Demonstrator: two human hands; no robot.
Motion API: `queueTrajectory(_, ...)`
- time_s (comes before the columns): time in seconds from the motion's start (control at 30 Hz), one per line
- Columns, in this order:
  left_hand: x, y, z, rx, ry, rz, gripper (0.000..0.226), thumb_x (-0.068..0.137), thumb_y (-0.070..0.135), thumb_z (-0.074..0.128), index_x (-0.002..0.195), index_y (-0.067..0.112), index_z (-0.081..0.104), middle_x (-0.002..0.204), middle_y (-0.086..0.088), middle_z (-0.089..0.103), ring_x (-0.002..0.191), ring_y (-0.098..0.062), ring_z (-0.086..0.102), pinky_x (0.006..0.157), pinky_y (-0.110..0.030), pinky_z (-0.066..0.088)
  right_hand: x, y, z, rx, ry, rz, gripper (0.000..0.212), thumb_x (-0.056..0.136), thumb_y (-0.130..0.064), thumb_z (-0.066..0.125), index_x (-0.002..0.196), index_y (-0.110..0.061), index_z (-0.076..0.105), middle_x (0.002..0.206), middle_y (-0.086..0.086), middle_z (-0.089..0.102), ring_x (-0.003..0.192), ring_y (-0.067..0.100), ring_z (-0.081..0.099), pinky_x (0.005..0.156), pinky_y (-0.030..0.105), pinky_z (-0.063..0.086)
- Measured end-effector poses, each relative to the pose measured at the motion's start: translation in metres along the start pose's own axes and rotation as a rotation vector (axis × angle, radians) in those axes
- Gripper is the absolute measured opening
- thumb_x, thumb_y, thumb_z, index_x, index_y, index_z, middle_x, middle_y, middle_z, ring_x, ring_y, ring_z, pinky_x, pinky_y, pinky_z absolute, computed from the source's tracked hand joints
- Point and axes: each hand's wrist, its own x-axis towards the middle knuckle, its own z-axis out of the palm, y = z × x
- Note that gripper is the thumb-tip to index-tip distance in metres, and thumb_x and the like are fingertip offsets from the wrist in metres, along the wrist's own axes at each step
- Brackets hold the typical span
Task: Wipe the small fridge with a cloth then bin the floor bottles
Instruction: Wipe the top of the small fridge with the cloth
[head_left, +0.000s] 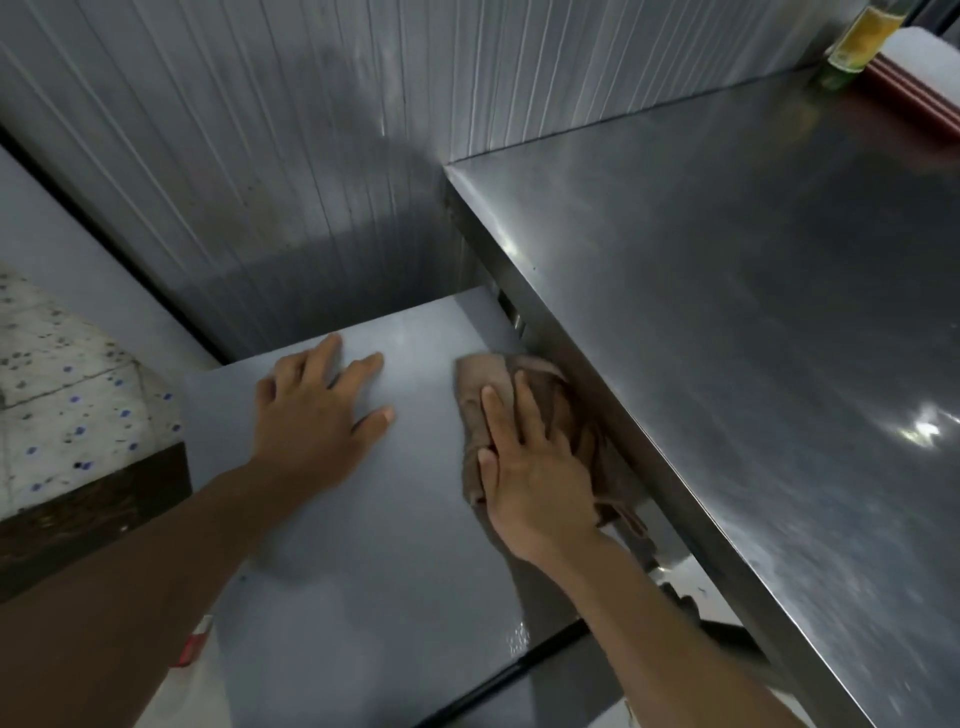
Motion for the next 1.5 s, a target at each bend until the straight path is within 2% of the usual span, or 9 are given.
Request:
queueTrajectory(0.1, 0.002, -0.001, -0.002, 0.013, -0.029, 0.009, 0.064, 0.083, 0.060, 0.052, 0.141, 0.037, 0.036, 0.154, -0.006, 0.023, 0.131, -0.037, 0.026, 0.105, -0.049, 0.025, 0.042, -0.009, -0.003, -0.067, -0.016, -0.032, 0.062, 0.098, -0.045, 0.017, 0.149, -0.026, -0.012, 0.159, 0.006, -0.013, 0.144, 0.040, -0.010, 0.114, 0.061, 0.009)
queueTrajectory(0.2, 0.002, -0.002, -0.004, 0.011, -0.050, 0.022, 0.065, 0.082, 0.061, 0.051, 0.141, 0.038, 0.035, 0.153, -0.005, 0.024, 0.130, -0.036, 0.026, 0.105, -0.048, 0.026, 0.041, -0.011, -0.005, -0.078, -0.034, -0.039, 0.063, 0.099, -0.044, 0.015, 0.150, -0.019, -0.012, 0.159, 0.009, -0.012, 0.145, 0.037, -0.010, 0.117, 0.056, 0.004)
queueTrajectory(0.4, 0.001, -0.025, -0.009, 0.010, -0.053, 0.087, 0.071, 0.078, 0.069, 0.024, 0.142, 0.038, 0.033, 0.153, 0.001, 0.024, 0.134, -0.030, 0.022, 0.107, -0.047, 0.023, -0.014, -0.020, -0.002, -0.048, 0.026, -0.056, 0.063, 0.093, -0.043, 0.023, 0.149, -0.013, 0.027, 0.156, 0.014, 0.022, 0.141, 0.039, 0.021, 0.109, 0.059, 0.027)
queueTrajectory(0.57, 0.001, -0.024, -0.005, -0.059, -0.045, 0.069, 0.077, 0.073, 0.070, 0.018, 0.139, 0.038, 0.040, 0.151, 0.001, 0.031, 0.131, -0.031, 0.026, 0.105, -0.048, 0.024, 0.071, -0.028, -0.005, -0.049, 0.006, -0.096, 0.060, 0.096, -0.049, 0.014, 0.151, -0.029, -0.001, 0.160, 0.002, -0.004, 0.146, 0.035, -0.002, 0.115, 0.059, 0.010)
queueTrajectory(0.77, -0.001, -0.026, -0.005, -0.032, -0.039, 0.077, 0.074, 0.076, 0.071, 0.019, 0.140, 0.040, 0.036, 0.153, 0.002, 0.027, 0.132, -0.030, 0.026, 0.106, -0.047, 0.024, 0.145, -0.043, -0.014, 0.009, -0.021, -0.077, 0.058, 0.098, -0.044, 0.024, 0.150, -0.027, 0.008, 0.159, 0.002, 0.007, 0.144, 0.034, -0.004, 0.115, 0.058, 0.006)
queueTrajectory(1.0, -0.001, -0.027, -0.004, -0.051, -0.039, 0.095, 0.062, 0.085, 0.060, 0.048, 0.142, 0.039, 0.034, 0.155, 0.002, 0.024, 0.133, -0.031, 0.025, 0.107, -0.048, 0.022, 0.034, -0.025, -0.013, -0.092, -0.011, 0.041, 0.072, 0.094, -0.053, 0.019, 0.152, -0.014, 0.002, 0.158, 0.017, 0.005, 0.144, 0.036, 0.015, 0.116, 0.050, 0.021)
queueTrajectory(1.13, -0.001, -0.027, -0.003, -0.029, -0.039, 0.084, 0.063, 0.084, 0.062, 0.045, 0.142, 0.041, 0.030, 0.155, 0.004, 0.021, 0.134, -0.029, 0.023, 0.109, -0.048, 0.021, -0.026, -0.021, -0.012, -0.143, -0.025, 0.130, 0.073, 0.086, -0.055, 0.027, 0.143, -0.011, 0.038, 0.143, 0.023, 0.041, 0.122, 0.044, 0.049, 0.092, 0.055, 0.046)
queueTrajectory(1.3, -0.003, -0.020, -0.004, -0.042, -0.118, 0.031, 0.062, 0.090, 0.058, 0.038, 0.146, 0.042, 0.017, 0.158, 0.006, 0.006, 0.140, -0.026, 0.010, 0.110, -0.050, 0.019, 0.022, -0.013, -0.012, -0.022, -0.073, 0.135, 0.077, 0.088, -0.068, 0.025, 0.148, -0.032, -0.006, 0.158, 0.010, -0.003, 0.140, 0.042, 0.013, 0.105, 0.052, 0.033)
queueTrajectory(1.5, -0.068, 0.004, -0.007, -0.076, -0.127, 0.046, 0.060, 0.091, 0.044, 0.047, 0.146, 0.036, 0.024, 0.158, -0.002, 0.005, 0.140, -0.029, 0.008, 0.108, -0.051, 0.022, -0.041, 0.000, -0.012, -0.209, -0.054, 0.151, 0.076, 0.093, -0.053, 0.023, 0.149, -0.003, 0.013, 0.152, 0.029, 0.018, 0.135, 0.044, 0.030, 0.105, 0.049, 0.035)
